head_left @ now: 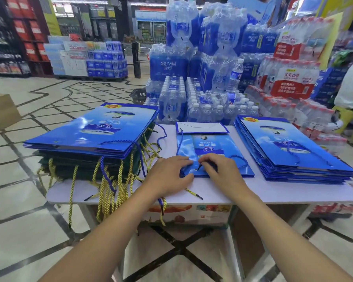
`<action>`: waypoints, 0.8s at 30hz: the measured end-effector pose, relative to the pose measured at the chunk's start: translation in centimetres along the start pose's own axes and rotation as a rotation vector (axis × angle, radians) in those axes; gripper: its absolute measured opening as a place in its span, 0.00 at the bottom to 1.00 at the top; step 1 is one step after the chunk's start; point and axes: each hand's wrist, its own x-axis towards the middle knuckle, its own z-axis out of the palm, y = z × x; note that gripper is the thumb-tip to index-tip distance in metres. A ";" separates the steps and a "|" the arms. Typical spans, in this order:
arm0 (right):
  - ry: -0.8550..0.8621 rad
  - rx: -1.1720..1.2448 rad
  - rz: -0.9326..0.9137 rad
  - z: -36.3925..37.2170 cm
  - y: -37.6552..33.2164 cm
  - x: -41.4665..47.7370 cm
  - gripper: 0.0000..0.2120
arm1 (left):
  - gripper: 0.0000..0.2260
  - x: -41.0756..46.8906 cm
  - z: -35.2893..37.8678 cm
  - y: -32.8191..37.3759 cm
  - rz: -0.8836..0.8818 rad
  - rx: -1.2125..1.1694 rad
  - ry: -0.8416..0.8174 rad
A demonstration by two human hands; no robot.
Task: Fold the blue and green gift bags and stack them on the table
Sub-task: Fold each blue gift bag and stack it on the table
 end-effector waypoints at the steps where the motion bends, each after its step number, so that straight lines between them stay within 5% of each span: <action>1: 0.001 -0.012 -0.020 0.0 0.0 -0.1 0.07 | 0.25 -0.1 0.0 0.1 0.001 0.003 -0.002; 24: -0.047 -0.053 -0.188 0.4 -0.4 -0.7 0.13 | 0.23 -0.3 -0.5 0.6 0.032 0.007 -0.036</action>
